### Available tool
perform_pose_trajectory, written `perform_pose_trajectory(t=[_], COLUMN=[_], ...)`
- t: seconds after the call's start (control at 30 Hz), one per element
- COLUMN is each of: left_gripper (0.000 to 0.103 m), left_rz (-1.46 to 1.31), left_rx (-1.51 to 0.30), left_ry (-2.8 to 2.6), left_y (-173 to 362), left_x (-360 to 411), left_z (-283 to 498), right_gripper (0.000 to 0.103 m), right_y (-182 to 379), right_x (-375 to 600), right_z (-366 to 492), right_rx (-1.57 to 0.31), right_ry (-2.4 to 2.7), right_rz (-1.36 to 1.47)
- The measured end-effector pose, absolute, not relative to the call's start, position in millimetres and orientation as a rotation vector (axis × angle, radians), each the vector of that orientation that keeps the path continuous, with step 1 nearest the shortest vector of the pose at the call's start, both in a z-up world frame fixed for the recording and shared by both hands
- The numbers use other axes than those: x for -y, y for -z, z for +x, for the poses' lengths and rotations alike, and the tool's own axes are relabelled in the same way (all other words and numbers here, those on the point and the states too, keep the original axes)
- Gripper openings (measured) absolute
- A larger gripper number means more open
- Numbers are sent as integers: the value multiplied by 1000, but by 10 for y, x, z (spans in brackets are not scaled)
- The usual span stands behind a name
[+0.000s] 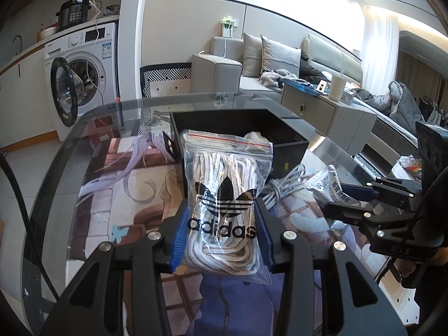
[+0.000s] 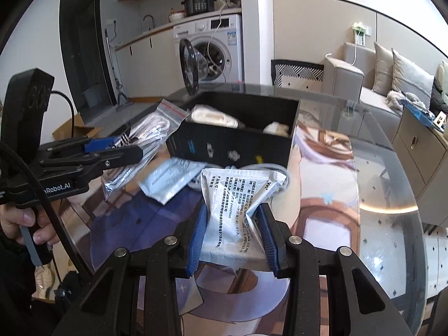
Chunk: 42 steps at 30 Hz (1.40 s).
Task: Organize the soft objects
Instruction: 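Lift and carry the adidas bag and white packet over the black box with both grippers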
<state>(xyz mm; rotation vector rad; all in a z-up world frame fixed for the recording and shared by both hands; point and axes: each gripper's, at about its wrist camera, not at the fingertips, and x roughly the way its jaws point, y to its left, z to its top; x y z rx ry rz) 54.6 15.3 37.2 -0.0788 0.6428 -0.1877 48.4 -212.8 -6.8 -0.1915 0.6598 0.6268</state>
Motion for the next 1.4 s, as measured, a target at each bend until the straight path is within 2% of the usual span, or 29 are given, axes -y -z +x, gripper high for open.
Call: perform_pose_trajectory(t=[0.63, 0.93, 1.4], left_gripper=[42, 42, 42], left_rz=[-84, -78, -87], left_rx=[-570, -544, -569], left_ry=[169, 159, 141], left_y=[-721, -840, -747], left_x=[-133, -116, -137], left_z=[827, 1050, 1399], right_gripper=[38, 38, 38], right_y=[-512, -567, -579], right_x=[2024, 1890, 1781], right_z=[736, 907, 1284], right_rx=[-538, -511, -507], right_ry=[-632, -663, -655], right_rz=[-157, -151, -145])
